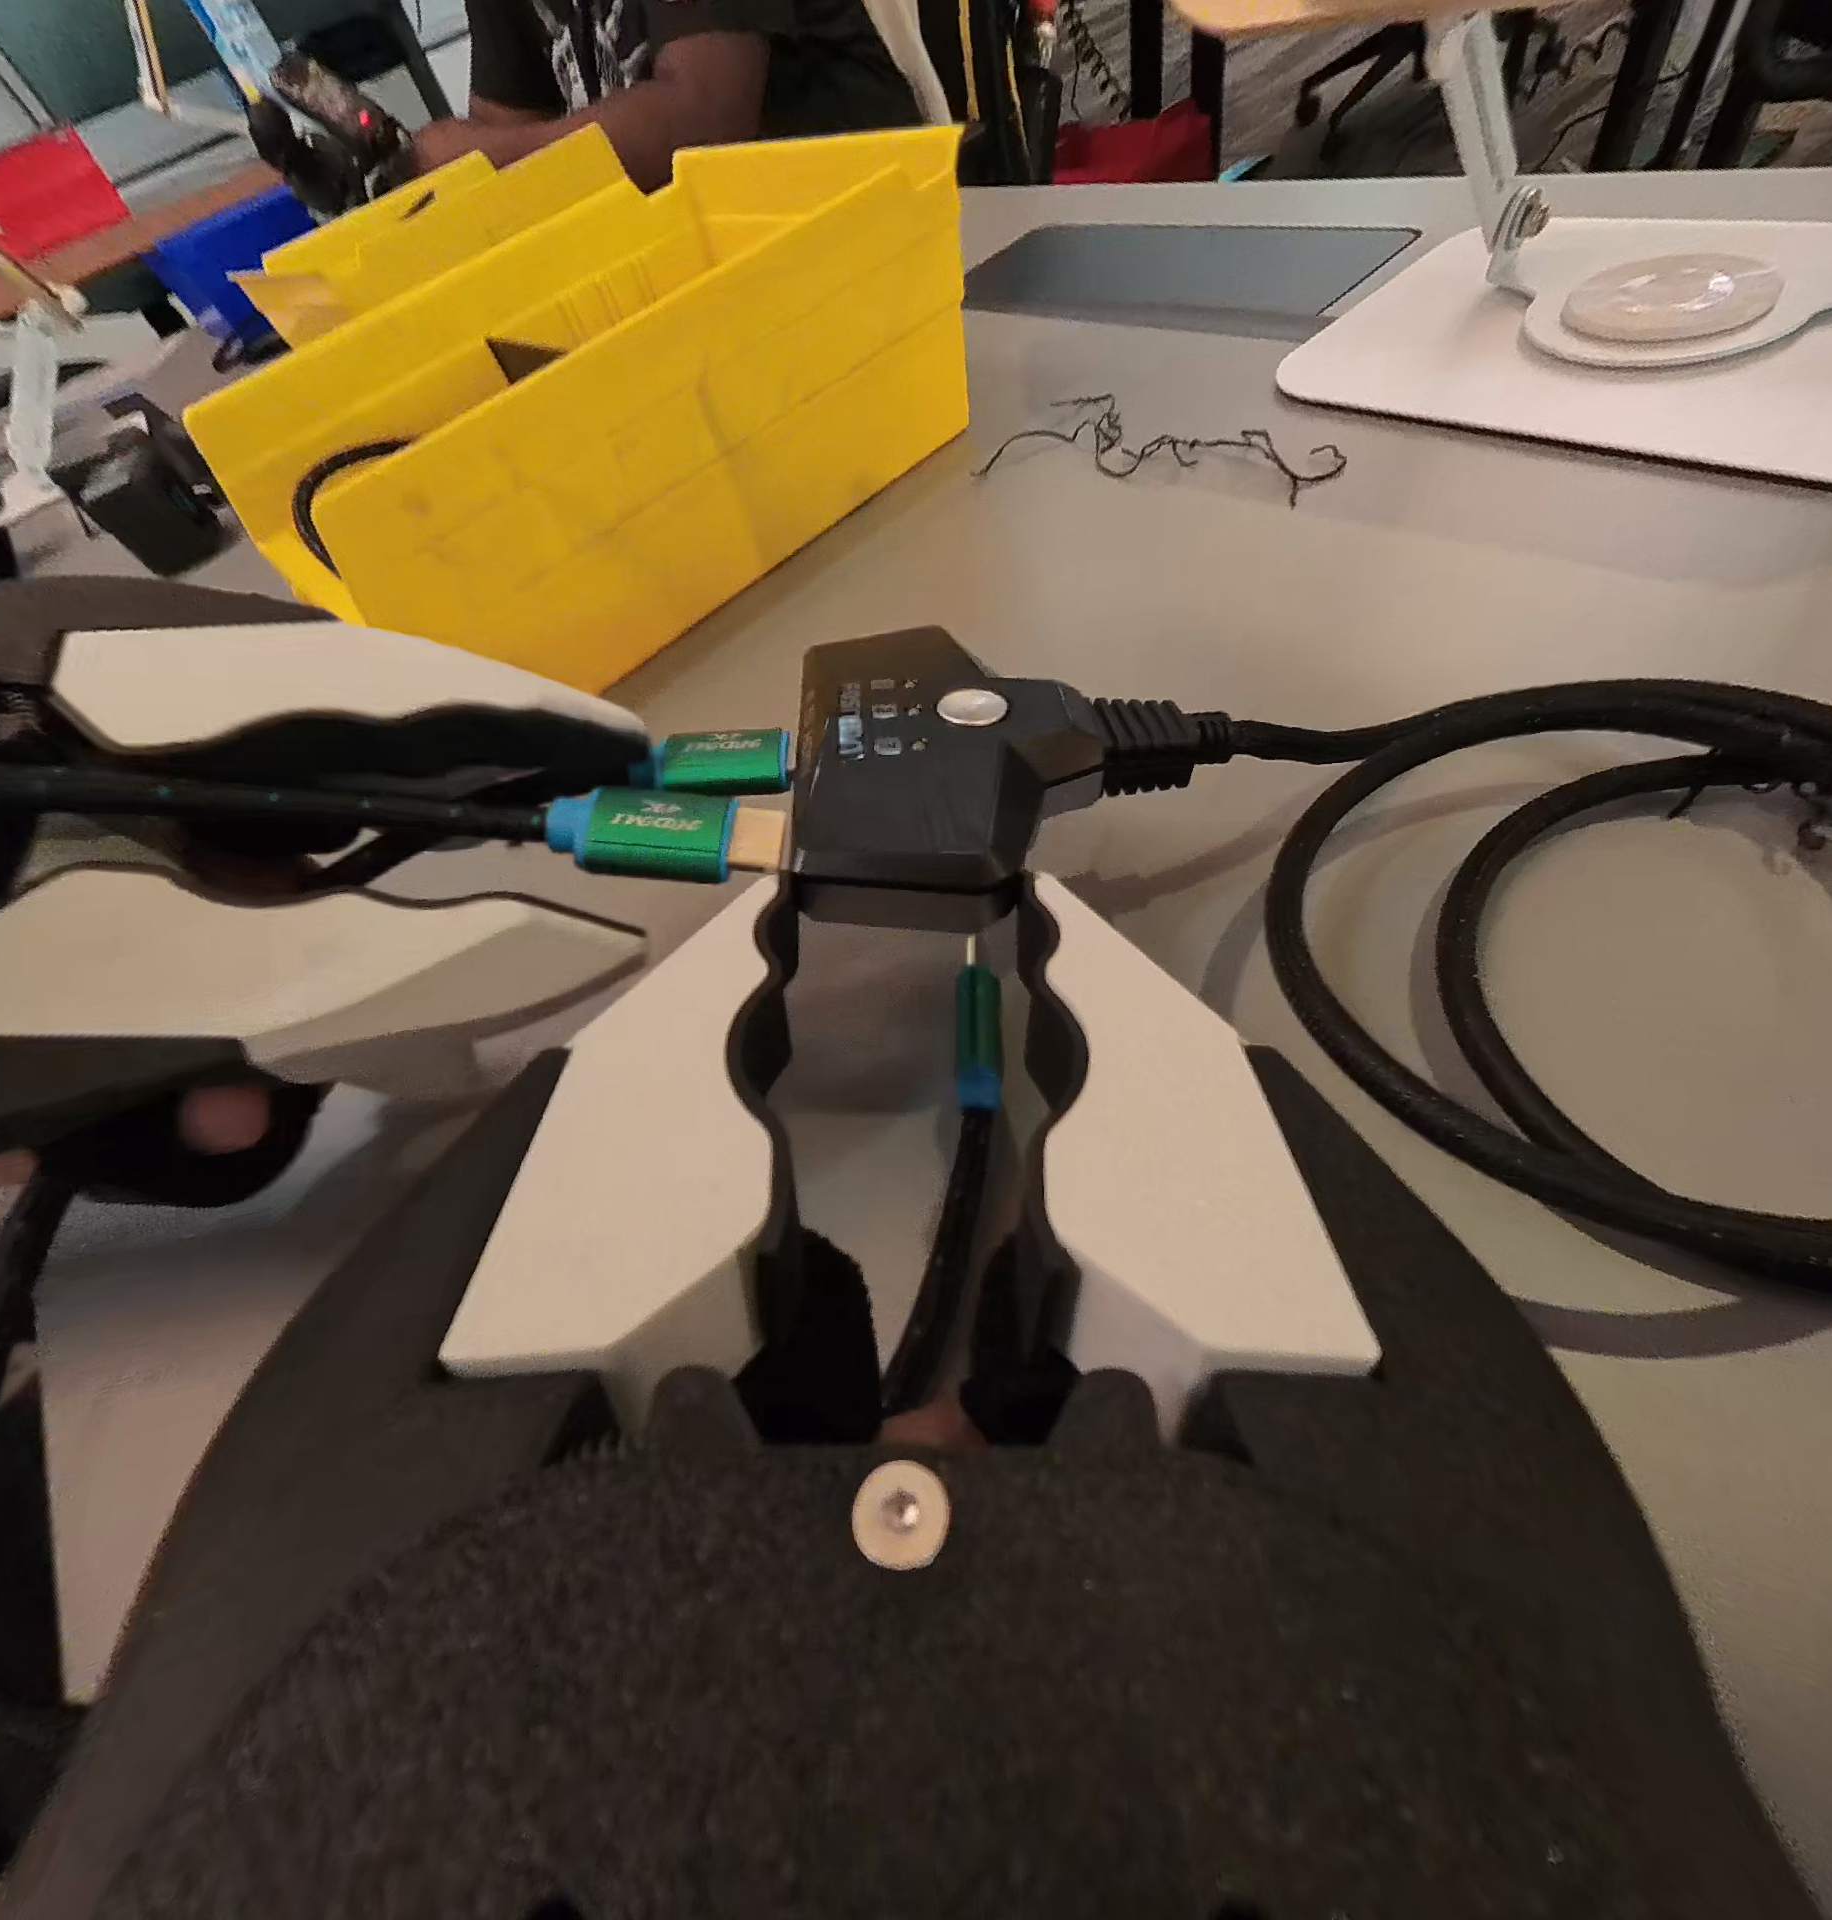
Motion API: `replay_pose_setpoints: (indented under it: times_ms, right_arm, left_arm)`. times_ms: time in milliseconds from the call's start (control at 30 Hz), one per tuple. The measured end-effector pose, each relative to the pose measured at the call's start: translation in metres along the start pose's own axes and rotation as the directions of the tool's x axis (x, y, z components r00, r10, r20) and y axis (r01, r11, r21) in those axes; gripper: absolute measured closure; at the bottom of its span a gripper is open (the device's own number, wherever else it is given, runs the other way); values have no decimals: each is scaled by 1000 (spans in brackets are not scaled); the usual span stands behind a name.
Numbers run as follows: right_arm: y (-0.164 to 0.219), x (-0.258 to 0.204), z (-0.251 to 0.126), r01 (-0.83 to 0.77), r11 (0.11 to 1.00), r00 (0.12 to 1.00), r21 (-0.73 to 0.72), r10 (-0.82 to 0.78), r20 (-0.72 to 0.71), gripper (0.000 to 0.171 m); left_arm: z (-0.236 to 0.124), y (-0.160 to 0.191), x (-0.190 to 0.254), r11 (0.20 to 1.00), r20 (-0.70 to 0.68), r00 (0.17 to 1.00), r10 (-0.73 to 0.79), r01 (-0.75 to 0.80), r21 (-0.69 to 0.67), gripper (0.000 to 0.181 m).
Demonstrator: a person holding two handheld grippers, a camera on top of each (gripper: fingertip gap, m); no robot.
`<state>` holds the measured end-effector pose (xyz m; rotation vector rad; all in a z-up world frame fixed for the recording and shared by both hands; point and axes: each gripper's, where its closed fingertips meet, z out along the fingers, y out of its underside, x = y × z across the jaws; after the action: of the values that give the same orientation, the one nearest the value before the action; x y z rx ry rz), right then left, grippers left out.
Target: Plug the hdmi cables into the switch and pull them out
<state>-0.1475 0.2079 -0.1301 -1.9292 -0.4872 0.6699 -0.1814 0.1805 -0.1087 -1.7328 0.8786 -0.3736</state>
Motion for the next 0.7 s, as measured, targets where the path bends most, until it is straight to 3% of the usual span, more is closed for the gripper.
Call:
replay_pose_setpoints:
  times_ms: [133, 200, 300, 467, 567, 700]
  right_arm:
    - [-4, -1, -2, -41, 999, 998, 31, 40, 38, 130]
    - [-1, -1, -1, -38, 999, 999, 24, 37, 40, 130]
    - [2, 1, 0, 4, 1000, 1000, 9, -4, 18, 130]
    - [17, 21, 3, 182, 978, 968, -106, -197, -156, 130]
    - [27, 30, 7, 243, 949, 941, -200, -281, -192, 130]
    - [33, 27, 2, 217, 946, 956, -242, -256, -146, 124]
  left_arm:
    - [-23, -11, 0, 993, -92, 991, -98, 104, 60, 128]
    - [-28, -7, 3, 991, -123, 986, -109, 118, 69, 155]
    - [-29, -4, -3, 997, -67, 998, -5, 10, 78, 177]
    - [-38, -5, -2, 984, -35, 986, 161, -157, 79, 179]
    - [-46, -20, -5, 987, -57, 995, 81, -72, 143, 179]
    - [-55, -35, -19, 959, -145, 979, -143, 173, 225, 180]
